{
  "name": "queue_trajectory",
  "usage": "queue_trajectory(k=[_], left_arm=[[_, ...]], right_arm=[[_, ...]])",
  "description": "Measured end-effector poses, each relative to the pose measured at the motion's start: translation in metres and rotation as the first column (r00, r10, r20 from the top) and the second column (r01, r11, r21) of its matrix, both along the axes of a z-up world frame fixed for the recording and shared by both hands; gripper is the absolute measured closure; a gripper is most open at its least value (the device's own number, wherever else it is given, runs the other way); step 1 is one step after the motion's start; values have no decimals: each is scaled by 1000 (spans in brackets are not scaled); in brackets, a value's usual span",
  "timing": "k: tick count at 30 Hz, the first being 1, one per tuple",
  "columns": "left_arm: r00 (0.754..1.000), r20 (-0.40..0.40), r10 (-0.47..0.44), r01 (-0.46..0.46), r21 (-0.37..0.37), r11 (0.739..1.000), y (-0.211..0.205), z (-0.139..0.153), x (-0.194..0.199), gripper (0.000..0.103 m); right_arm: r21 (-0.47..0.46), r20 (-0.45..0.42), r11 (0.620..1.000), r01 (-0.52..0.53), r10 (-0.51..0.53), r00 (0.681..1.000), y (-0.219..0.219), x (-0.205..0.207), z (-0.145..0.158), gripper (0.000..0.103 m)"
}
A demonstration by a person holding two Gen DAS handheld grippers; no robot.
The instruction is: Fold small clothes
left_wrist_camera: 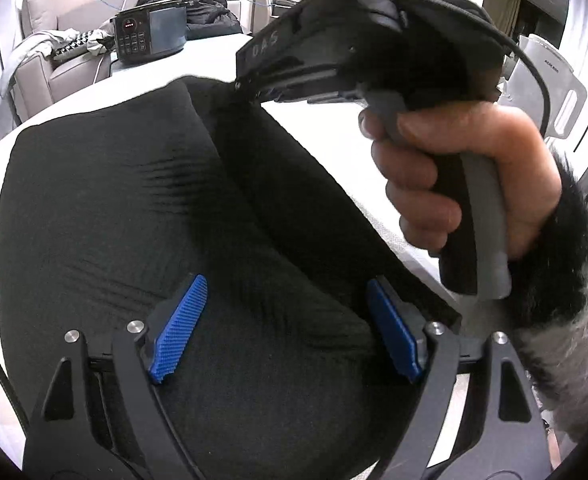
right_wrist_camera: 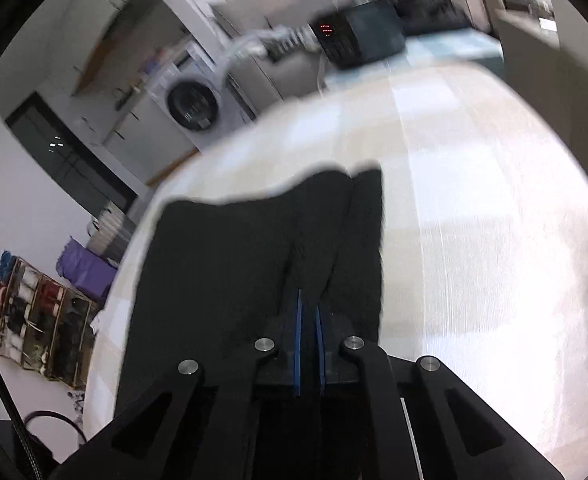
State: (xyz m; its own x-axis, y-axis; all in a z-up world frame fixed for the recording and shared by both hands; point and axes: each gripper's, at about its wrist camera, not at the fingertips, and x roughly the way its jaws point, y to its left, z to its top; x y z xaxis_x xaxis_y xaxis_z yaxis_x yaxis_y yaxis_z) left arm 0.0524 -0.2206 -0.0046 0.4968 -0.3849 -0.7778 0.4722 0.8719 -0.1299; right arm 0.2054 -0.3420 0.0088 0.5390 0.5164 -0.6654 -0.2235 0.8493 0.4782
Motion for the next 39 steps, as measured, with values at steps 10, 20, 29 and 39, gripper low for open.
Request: queue_trajectory(k=[10, 20, 29, 39], left_arm=[[998, 51, 23, -22, -23, 1000, 4, 22, 23, 24], [998, -64, 5, -7, -37, 999, -6, 10, 44, 24], [998, -58, 14, -15, -16, 1000, -4, 8, 34, 24], [978, 21, 209, -205, -108, 973, 86, 44, 2, 24]], right_arm=[[-15, -65, 1000, 2, -3, 998, -8, 23, -3, 84], [-3, -43, 999, 36, -36, 998, 1, 75, -4, 97], [-93, -61, 991, 95, -101, 993, -7, 82, -16, 83], [-25, -26, 999, 24, -25, 999, -27, -41, 20, 52]])
